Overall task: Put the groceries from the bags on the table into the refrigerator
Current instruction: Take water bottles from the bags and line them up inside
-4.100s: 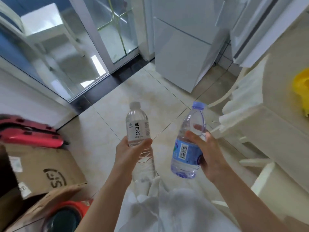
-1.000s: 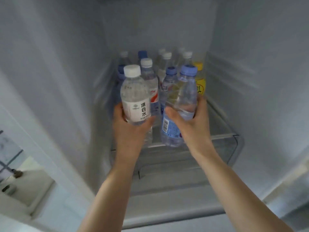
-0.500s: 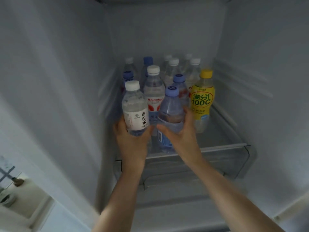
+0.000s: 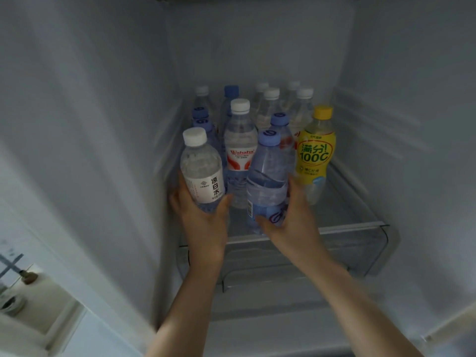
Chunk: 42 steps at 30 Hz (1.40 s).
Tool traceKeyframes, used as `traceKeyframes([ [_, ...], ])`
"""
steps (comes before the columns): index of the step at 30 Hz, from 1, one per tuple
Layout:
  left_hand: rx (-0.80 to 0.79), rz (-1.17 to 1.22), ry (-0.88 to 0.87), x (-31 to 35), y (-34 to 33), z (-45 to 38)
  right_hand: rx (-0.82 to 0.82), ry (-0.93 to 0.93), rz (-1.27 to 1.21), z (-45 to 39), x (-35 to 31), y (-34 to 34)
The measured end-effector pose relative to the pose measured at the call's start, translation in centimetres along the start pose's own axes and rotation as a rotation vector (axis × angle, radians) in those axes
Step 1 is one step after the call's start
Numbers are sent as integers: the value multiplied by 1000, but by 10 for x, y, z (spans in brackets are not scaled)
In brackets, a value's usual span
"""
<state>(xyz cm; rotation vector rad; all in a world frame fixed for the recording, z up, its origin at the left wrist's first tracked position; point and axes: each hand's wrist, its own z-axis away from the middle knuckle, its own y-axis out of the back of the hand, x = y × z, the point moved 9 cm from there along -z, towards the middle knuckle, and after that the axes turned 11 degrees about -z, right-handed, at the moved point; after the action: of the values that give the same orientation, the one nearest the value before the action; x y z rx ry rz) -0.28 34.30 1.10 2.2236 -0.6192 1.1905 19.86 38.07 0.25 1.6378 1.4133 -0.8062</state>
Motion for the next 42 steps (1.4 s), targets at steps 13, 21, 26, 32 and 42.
traceKeyframes([
  [13, -124, 117, -24, -2, -10, -3, 74, -12, 260, 12, 4, -13],
  [21, -241, 50, -53, -9, -9, 17, 55, -75, 293, 18, 5, -13],
  [26, -317, -17, 16, -20, -5, 34, 71, -49, 283, 32, -5, -7],
  [32, -415, 24, 76, -20, 12, 58, 174, -18, 373, 78, -14, 7],
  [42, -528, 18, 73, -11, 52, 138, 186, 43, 301, 172, -33, 27],
])
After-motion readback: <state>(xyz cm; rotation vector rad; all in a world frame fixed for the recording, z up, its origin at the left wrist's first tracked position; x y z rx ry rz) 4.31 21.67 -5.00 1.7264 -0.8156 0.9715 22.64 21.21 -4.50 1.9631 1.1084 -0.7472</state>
